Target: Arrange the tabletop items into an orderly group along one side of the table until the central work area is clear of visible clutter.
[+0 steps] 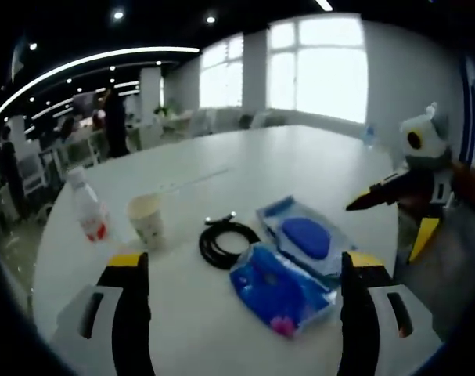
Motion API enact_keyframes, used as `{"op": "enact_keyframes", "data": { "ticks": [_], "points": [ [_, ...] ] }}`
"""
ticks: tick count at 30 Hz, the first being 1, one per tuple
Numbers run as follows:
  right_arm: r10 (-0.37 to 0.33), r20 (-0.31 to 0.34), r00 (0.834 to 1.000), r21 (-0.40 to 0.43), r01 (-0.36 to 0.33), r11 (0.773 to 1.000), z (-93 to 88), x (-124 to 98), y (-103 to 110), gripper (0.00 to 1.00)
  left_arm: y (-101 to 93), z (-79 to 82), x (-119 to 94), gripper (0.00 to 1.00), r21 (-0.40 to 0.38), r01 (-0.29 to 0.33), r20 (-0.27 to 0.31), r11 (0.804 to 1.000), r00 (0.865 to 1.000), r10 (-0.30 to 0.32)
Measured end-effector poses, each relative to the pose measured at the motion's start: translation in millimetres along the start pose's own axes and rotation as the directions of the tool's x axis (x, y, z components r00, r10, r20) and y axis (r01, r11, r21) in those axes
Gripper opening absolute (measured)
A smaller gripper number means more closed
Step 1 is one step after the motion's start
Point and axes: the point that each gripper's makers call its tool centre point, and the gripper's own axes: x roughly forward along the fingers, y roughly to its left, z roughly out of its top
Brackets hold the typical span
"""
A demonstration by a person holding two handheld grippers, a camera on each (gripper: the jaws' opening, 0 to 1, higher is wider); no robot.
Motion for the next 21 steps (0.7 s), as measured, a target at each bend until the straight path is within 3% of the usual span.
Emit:
{"op": "enact_keyframes", "data": {
  "ticks": [8,21],
  "points": [
    [0.019,0.000,1.000,0.003,-0.019,1.000,5.4,11.5,1.5,0.94,-16.1,-4.1,-18.1,0.99,0.011,0.029,-0.023,1.000,0.999,-0.029],
    [0.040,-0.045,0.998,-0.031,-0.042,0.999,7.0,35.2,6.6,0.85,-25.4,-17.0,-21.8,0.97,0.051,0.070,-0.067,0.996,0.996,-0.066]
  ]
}}
